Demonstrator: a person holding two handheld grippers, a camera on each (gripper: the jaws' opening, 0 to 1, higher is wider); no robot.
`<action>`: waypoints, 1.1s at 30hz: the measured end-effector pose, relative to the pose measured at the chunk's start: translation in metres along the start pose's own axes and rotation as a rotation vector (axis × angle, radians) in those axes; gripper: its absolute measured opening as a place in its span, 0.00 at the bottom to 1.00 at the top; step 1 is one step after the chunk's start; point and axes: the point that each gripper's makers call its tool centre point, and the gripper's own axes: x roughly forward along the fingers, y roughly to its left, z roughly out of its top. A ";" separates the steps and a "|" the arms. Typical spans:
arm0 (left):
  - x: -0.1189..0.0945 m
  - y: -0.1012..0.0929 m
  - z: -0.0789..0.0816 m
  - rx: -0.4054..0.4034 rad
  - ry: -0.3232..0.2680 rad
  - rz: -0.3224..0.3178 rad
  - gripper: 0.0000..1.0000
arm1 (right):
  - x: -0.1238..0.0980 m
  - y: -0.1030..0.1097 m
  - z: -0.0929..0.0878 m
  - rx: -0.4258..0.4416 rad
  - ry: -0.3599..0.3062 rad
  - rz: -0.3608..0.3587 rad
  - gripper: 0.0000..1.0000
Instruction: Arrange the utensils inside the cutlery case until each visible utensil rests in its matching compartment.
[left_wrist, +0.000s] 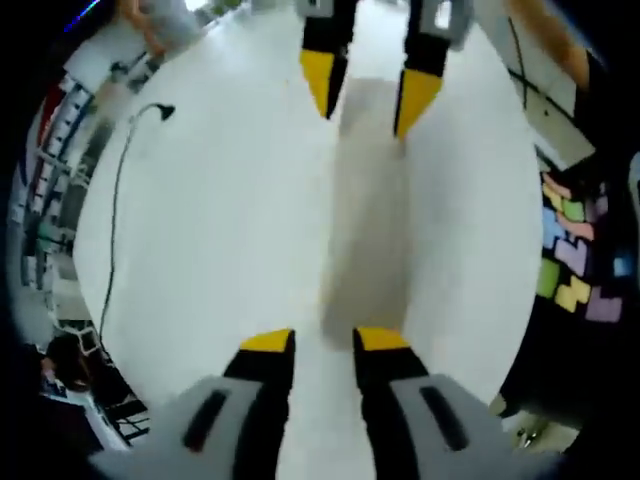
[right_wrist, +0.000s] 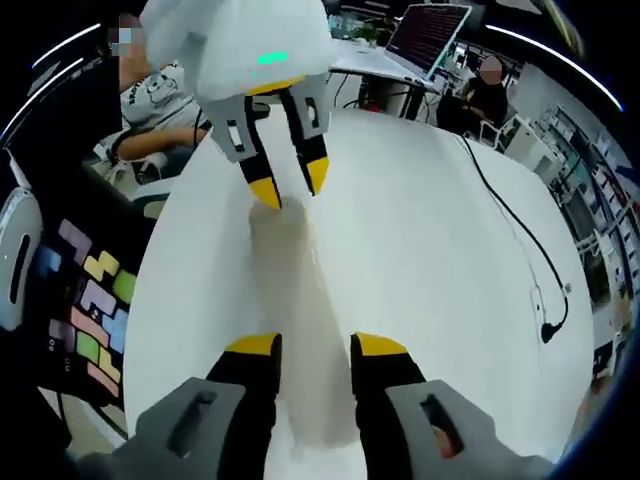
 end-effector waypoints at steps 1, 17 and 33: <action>0.000 -0.011 0.000 -0.011 -0.017 -0.046 0.39 | -0.001 0.001 -0.003 -0.005 0.008 0.003 0.33; -0.006 0.027 0.017 0.000 -0.018 -0.321 0.81 | 0.019 0.008 -0.021 -0.194 0.095 0.123 0.70; 0.018 0.001 0.007 0.057 0.050 -0.213 0.69 | 0.030 -0.008 -0.042 -0.215 0.178 0.131 0.45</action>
